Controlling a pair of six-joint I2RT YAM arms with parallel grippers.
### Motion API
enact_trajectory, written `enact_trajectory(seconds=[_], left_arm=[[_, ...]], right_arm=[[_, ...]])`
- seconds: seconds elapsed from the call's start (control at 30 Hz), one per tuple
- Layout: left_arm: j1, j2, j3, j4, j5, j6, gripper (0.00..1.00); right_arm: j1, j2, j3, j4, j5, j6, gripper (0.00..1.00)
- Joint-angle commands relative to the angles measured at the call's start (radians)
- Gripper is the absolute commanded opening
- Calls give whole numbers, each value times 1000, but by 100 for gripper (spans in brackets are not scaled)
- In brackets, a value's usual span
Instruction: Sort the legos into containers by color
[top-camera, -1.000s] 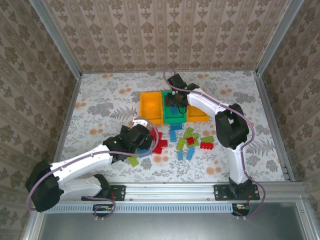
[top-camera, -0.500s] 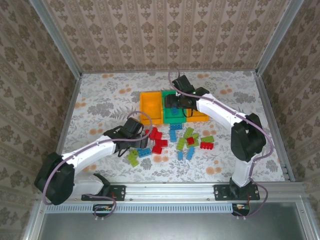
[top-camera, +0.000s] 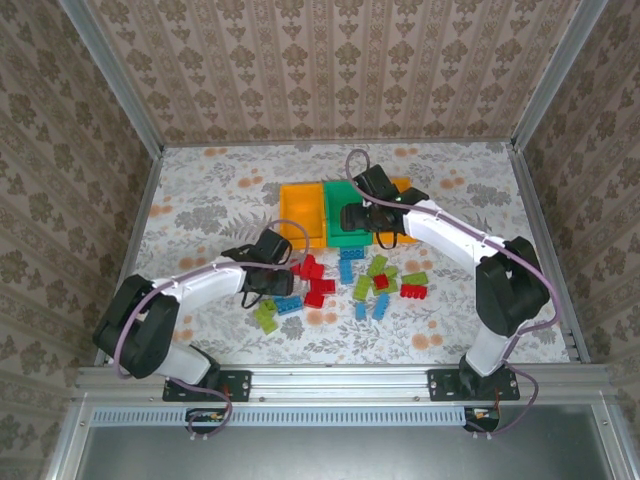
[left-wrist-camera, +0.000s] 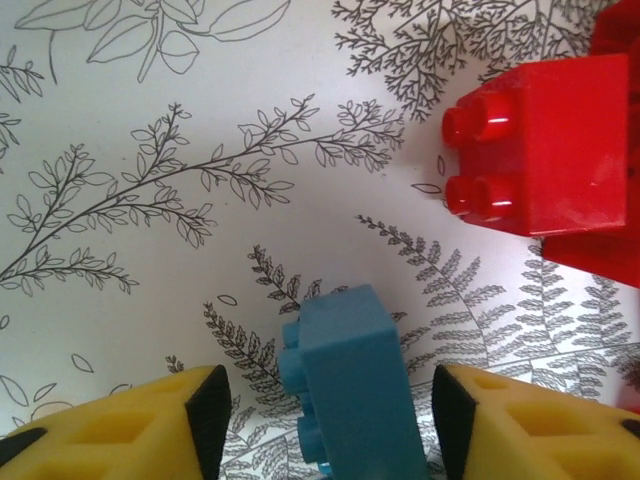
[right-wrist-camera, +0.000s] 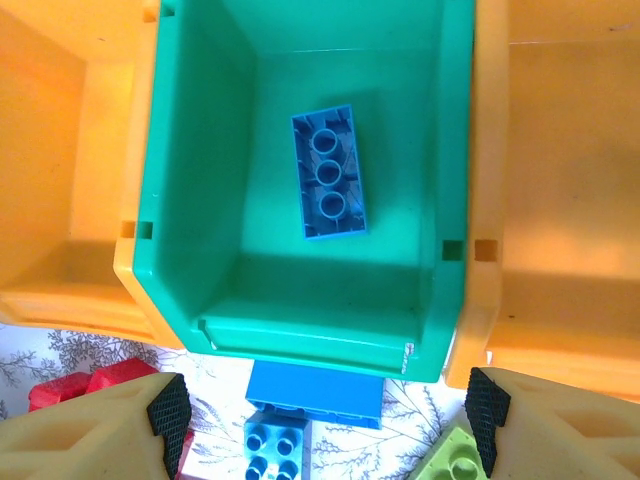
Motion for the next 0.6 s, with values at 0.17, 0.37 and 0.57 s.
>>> enact_trajectory(seconds=[0.17, 0.37, 0.57], left_arm=[[37, 39, 26, 26, 47, -8, 37], [45, 32, 29, 24, 42, -5, 16], [44, -74, 77, -34, -5, 4, 12]], right_arm=[[1, -58, -38, -9, 34, -5, 76], [10, -56, -52, -9, 43, -33, 77], [29, -72, -87, -8, 83, -30, 77]])
